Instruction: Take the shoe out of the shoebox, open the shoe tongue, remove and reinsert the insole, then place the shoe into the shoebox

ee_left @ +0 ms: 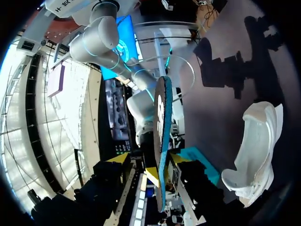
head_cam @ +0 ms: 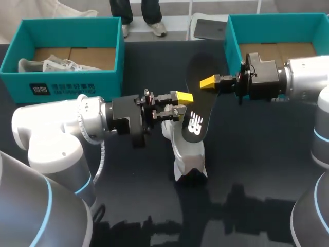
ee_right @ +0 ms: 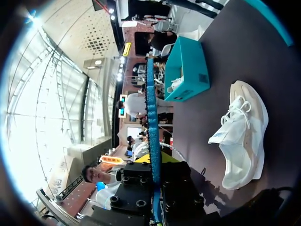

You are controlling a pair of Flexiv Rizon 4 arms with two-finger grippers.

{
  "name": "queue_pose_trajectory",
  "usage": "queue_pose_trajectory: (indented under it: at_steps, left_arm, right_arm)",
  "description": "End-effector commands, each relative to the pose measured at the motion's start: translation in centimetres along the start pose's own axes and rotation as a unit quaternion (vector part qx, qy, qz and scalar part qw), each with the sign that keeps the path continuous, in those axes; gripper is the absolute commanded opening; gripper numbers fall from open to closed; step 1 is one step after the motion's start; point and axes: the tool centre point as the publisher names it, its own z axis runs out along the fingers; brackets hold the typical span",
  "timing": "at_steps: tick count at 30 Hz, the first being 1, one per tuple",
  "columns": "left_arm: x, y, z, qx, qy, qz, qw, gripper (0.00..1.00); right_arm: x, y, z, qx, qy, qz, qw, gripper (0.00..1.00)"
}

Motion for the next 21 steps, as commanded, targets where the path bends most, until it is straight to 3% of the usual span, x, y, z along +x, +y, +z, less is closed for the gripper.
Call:
queue_pose_trajectory:
  at_steps: [1,9,12,21]
  left_arm:
    - [-1.5,0.3,-3.4,-0.006,0.043,-0.003,0.999,1.00]
    - [-3.5,1.9,-4.4,-0.022,0.222,-0.009,0.975,1.00]
    - [-4.4,2.6,-3.8,-0.011,0.281,0.053,0.958,1.00]
    - [-4.4,2.6,-3.8,-0.011,0.281,0.053,0.958,1.00]
  right_arm:
    - [-0.8,0.1,-0.3,0.004,0.000,0.003,1.000,0.00]
    - [-1.7,0.1,-0.2,0.012,-0.009,0.005,1.000,0.00]
    - [-1.8,0.0,0.1,0.017,-0.011,0.003,1.000,0.00]
    - [-2.1,0.2,0.9,0.042,-0.013,-0.006,0.999,0.00]
